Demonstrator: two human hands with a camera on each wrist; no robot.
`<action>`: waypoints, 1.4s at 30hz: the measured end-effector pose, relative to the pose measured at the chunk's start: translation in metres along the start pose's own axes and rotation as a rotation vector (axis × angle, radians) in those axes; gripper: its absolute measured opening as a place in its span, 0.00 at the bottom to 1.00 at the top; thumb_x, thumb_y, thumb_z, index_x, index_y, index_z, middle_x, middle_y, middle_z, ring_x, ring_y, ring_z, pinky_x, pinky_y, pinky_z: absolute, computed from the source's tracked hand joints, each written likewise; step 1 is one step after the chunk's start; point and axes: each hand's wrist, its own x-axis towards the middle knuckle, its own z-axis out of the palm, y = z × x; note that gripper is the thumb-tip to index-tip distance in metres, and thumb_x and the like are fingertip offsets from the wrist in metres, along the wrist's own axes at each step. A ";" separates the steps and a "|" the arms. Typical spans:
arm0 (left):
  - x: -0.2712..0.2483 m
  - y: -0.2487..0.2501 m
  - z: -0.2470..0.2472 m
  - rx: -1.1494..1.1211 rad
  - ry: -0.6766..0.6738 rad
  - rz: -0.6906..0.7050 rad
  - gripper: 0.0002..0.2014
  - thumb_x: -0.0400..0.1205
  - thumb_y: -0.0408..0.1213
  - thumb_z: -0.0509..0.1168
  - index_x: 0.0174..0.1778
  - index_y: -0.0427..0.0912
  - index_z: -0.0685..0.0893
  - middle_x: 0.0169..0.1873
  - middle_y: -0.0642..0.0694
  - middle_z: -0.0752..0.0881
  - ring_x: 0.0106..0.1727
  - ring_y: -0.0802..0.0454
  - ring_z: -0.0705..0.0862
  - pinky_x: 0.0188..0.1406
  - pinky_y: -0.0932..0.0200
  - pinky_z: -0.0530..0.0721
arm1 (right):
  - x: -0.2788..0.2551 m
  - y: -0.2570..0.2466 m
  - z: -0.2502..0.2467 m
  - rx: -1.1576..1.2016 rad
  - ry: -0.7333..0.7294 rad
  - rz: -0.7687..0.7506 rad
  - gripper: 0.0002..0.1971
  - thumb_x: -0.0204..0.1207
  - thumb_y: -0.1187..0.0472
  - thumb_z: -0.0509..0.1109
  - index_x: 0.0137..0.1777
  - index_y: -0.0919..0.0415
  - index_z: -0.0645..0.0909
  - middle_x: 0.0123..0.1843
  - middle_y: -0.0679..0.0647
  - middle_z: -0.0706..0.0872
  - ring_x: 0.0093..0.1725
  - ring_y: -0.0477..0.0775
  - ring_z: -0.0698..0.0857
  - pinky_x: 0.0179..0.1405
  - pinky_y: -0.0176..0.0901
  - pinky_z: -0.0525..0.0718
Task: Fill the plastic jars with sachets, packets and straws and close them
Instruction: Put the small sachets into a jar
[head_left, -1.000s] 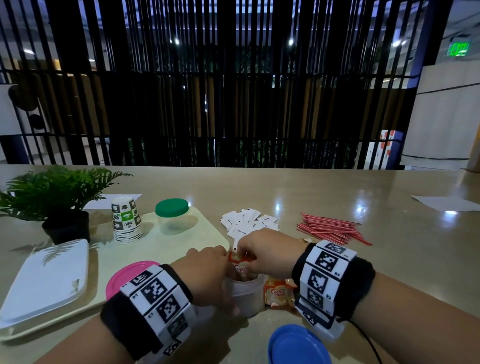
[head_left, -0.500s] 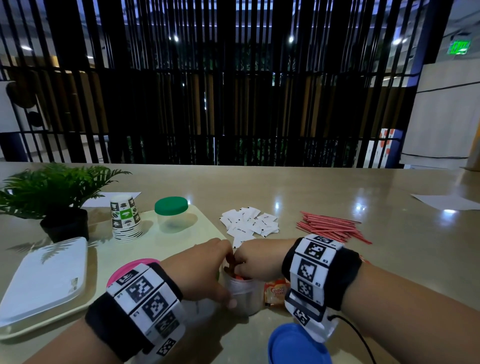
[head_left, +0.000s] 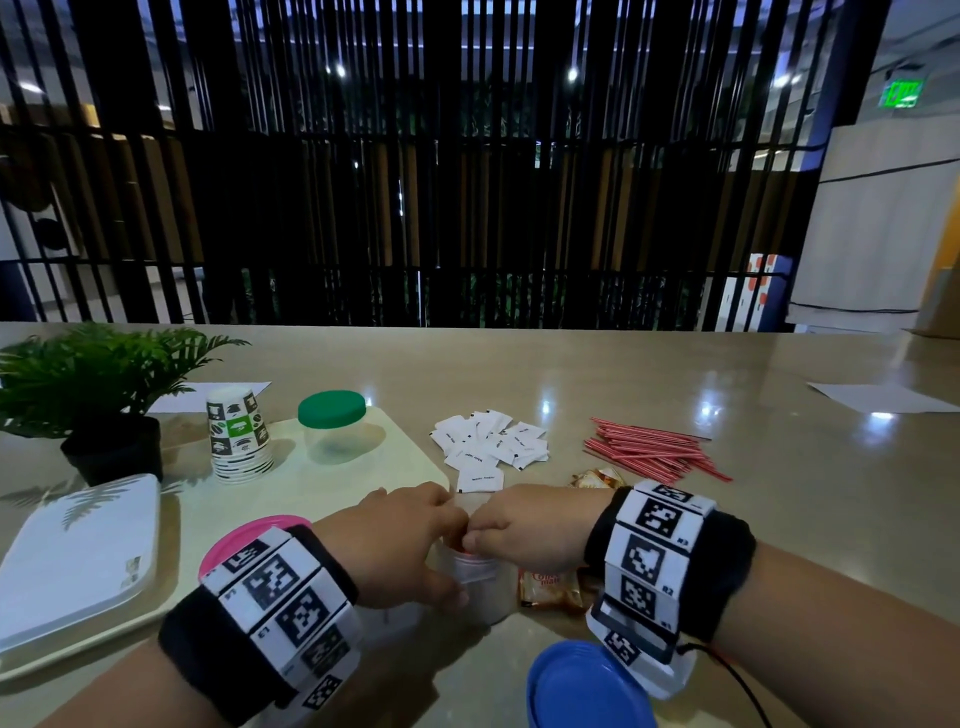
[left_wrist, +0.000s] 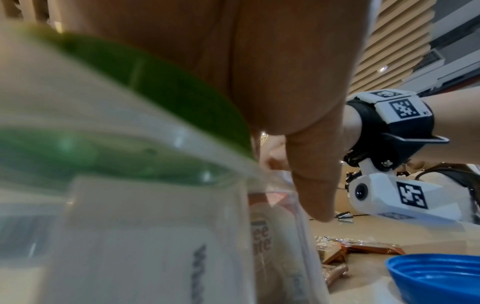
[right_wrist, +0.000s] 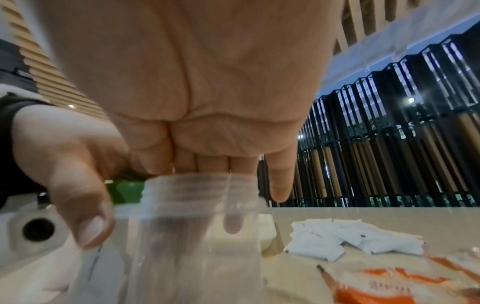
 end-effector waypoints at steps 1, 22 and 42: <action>0.000 0.000 0.000 -0.002 -0.002 0.000 0.27 0.76 0.60 0.68 0.71 0.59 0.74 0.72 0.53 0.71 0.69 0.50 0.72 0.70 0.50 0.74 | -0.003 0.002 -0.004 0.046 0.037 0.000 0.12 0.86 0.56 0.55 0.54 0.56 0.81 0.43 0.47 0.80 0.39 0.43 0.74 0.39 0.30 0.71; 0.000 -0.006 0.004 -0.013 -0.012 -0.009 0.22 0.76 0.62 0.67 0.65 0.65 0.74 0.73 0.56 0.69 0.67 0.51 0.71 0.69 0.50 0.74 | 0.009 0.064 0.023 -0.130 -0.115 0.287 0.35 0.63 0.50 0.83 0.68 0.56 0.72 0.63 0.53 0.81 0.60 0.56 0.80 0.60 0.49 0.81; 0.000 -0.008 0.004 -0.009 0.012 0.010 0.24 0.74 0.64 0.68 0.64 0.64 0.76 0.72 0.56 0.71 0.67 0.51 0.73 0.68 0.50 0.74 | -0.014 0.036 -0.017 0.565 0.691 0.164 0.06 0.82 0.60 0.64 0.43 0.54 0.78 0.41 0.54 0.84 0.31 0.47 0.81 0.26 0.36 0.78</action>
